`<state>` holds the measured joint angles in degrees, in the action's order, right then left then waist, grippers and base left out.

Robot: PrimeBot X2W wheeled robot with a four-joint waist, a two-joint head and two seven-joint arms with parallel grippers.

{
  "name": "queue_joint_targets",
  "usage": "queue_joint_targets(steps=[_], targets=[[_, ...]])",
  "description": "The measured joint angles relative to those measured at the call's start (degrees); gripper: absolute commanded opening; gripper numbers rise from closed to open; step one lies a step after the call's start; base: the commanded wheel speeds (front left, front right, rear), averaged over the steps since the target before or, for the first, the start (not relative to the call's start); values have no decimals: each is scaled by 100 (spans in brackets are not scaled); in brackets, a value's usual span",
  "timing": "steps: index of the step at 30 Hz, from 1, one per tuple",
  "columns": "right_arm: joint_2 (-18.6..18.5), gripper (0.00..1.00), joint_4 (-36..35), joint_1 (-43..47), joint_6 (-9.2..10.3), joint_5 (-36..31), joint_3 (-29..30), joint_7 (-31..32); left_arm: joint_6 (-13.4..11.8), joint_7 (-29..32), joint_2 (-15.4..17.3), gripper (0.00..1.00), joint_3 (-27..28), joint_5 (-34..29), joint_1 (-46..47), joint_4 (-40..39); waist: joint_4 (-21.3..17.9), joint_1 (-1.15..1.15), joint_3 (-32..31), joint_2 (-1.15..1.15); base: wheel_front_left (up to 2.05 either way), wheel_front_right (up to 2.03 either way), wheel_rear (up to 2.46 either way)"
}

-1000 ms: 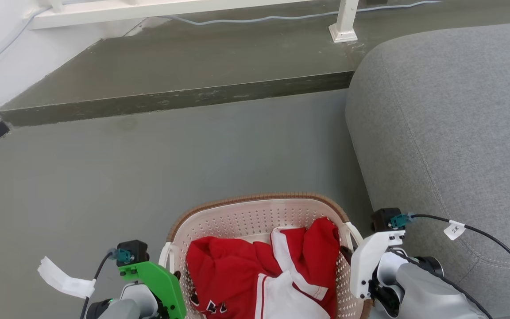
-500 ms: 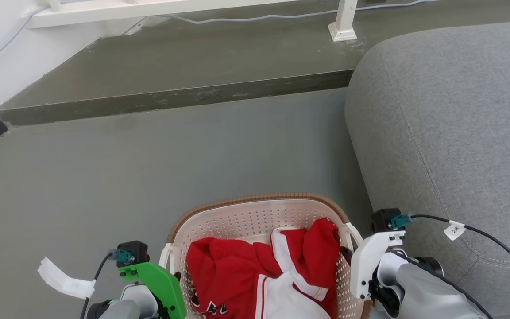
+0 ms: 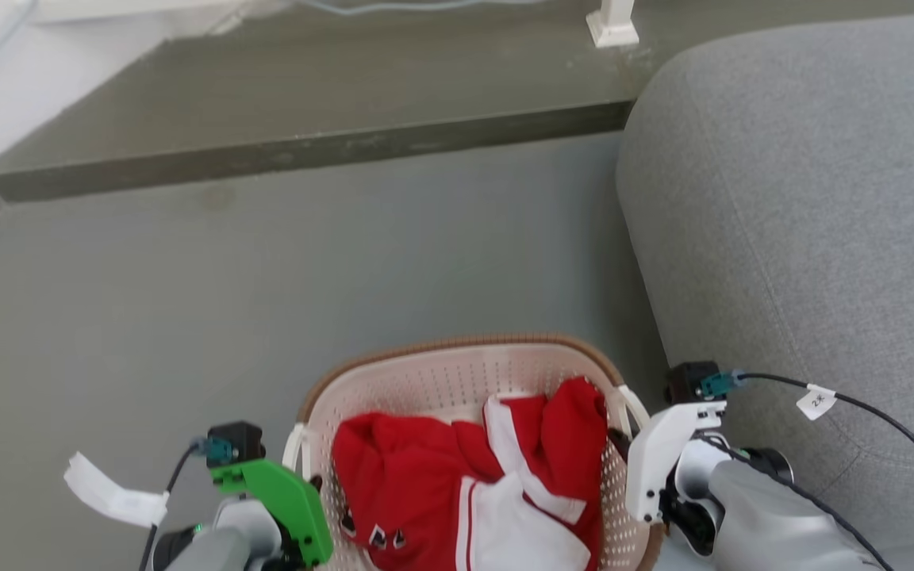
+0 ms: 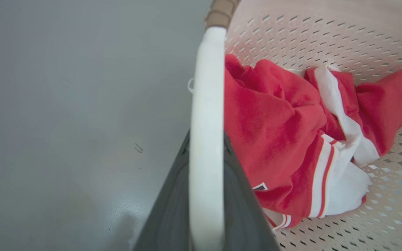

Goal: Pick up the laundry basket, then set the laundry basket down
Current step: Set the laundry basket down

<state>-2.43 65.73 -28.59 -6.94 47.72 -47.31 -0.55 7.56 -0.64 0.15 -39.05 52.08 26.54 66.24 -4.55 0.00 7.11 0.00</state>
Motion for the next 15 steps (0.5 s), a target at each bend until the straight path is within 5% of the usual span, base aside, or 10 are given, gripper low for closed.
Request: queue_joint_targets(steps=[15], targets=[[-23,0,-19,-545,2,68,59,-323,0,-276,41,0,-3,-77,639,-9,-7,0,845,0,0,0,0]])
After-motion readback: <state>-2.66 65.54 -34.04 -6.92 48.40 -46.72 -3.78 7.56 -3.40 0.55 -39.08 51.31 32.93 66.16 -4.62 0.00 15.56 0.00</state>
